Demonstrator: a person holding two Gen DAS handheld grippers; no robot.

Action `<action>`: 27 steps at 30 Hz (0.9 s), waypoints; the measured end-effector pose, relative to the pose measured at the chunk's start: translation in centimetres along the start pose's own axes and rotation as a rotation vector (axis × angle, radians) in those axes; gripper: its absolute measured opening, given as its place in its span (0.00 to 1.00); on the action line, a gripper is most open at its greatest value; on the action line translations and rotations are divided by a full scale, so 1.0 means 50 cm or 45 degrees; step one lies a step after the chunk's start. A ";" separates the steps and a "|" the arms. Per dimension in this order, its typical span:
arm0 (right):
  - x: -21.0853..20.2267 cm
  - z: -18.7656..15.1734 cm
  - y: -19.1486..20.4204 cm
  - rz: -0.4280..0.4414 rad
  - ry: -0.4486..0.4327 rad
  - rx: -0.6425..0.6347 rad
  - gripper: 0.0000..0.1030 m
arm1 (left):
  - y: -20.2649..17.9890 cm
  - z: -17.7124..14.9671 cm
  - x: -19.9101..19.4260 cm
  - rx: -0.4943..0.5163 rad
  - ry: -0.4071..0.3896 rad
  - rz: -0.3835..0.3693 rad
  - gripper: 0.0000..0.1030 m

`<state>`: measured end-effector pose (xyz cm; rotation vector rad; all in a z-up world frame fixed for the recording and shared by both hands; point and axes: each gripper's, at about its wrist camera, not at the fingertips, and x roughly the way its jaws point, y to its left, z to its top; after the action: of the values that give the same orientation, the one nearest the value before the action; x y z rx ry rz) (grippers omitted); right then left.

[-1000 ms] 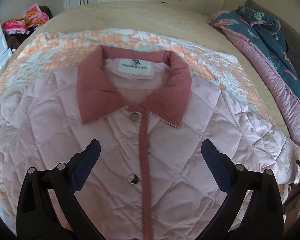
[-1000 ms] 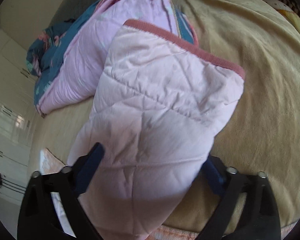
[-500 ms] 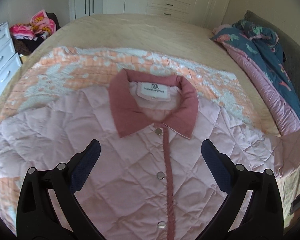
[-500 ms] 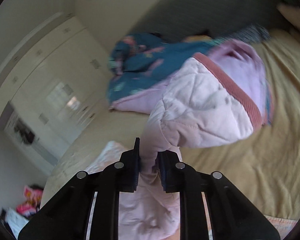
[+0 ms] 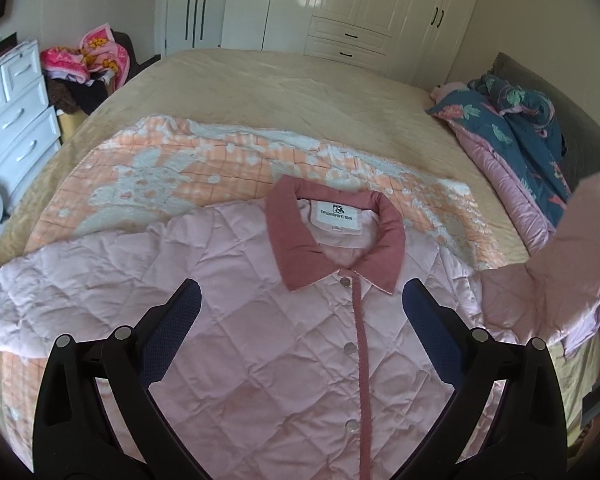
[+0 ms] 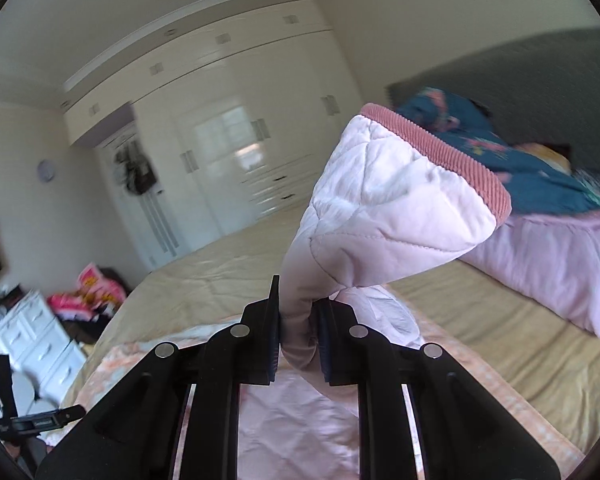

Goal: Fold large clothes
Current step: 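Lift the sleeve with the right gripper and lay it across the jacket front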

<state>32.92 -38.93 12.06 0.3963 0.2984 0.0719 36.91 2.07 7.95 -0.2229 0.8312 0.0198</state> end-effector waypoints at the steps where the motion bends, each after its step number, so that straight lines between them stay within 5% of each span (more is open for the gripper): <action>1: 0.000 0.000 0.024 0.025 0.005 -0.015 0.14 | 0.009 -0.002 -0.003 -0.019 0.002 -0.012 0.92; 13: 0.033 -0.068 0.228 0.165 0.130 -0.182 0.14 | 0.147 -0.066 -0.023 -0.235 0.016 -0.082 0.92; 27: 0.122 -0.273 0.392 0.292 0.320 -0.375 0.14 | 0.236 -0.153 0.020 -0.434 0.010 -0.213 0.92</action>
<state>34.45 -15.07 6.05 0.1260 0.4821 0.3879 30.75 11.94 0.00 -0.6136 0.8115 0.0035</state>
